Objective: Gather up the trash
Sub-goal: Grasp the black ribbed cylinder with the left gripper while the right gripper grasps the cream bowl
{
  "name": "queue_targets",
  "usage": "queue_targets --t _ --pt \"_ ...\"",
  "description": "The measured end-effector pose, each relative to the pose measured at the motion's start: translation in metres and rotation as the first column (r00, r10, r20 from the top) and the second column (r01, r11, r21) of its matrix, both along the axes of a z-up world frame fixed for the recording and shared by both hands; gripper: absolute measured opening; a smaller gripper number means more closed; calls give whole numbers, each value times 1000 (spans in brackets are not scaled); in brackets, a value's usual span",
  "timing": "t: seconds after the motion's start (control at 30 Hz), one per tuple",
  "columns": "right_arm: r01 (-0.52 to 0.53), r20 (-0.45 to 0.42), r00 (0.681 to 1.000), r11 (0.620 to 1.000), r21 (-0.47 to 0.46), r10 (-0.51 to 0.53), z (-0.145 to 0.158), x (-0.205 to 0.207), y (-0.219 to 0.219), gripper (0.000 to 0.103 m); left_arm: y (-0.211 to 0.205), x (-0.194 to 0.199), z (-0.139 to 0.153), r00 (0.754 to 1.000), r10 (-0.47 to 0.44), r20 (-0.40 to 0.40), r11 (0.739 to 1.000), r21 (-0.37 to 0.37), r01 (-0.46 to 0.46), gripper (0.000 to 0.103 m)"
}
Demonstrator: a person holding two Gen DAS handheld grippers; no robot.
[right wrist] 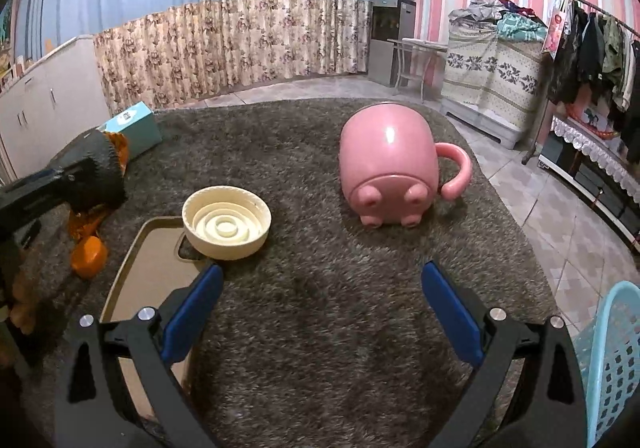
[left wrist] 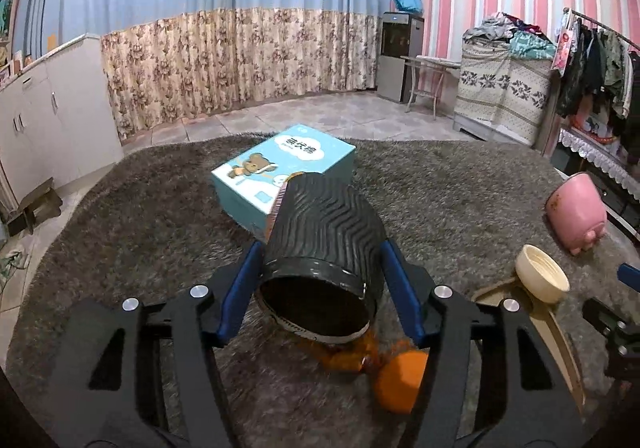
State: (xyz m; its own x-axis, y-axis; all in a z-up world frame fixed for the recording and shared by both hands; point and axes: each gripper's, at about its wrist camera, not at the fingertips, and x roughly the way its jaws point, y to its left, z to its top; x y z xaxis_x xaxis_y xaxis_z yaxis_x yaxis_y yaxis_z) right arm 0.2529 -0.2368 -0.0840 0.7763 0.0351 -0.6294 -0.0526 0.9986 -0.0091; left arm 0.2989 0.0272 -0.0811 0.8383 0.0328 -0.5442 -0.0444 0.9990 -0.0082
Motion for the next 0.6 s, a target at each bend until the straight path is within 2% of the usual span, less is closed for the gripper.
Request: queue_targets --t 0.23,0.37,0.43,0.6 --pt "-6 -4 1000 1000 -31 6 -1 -1 5 97 31 -50 18 997 33 74 999 11 -34 60" --pt "-19 -12 1000 999 -50 19 -1 1 11 97 52 -67 9 996 73 46 997 -6 -73 60" --pt "-34 -14 999 998 -51 33 -1 2 15 97 61 -69 1 995 94 28 995 -39 -92 60" --pt "-73 -25 997 997 -4 73 5 14 25 97 66 -60 -9 994 112 -14 991 -70 -112 60"
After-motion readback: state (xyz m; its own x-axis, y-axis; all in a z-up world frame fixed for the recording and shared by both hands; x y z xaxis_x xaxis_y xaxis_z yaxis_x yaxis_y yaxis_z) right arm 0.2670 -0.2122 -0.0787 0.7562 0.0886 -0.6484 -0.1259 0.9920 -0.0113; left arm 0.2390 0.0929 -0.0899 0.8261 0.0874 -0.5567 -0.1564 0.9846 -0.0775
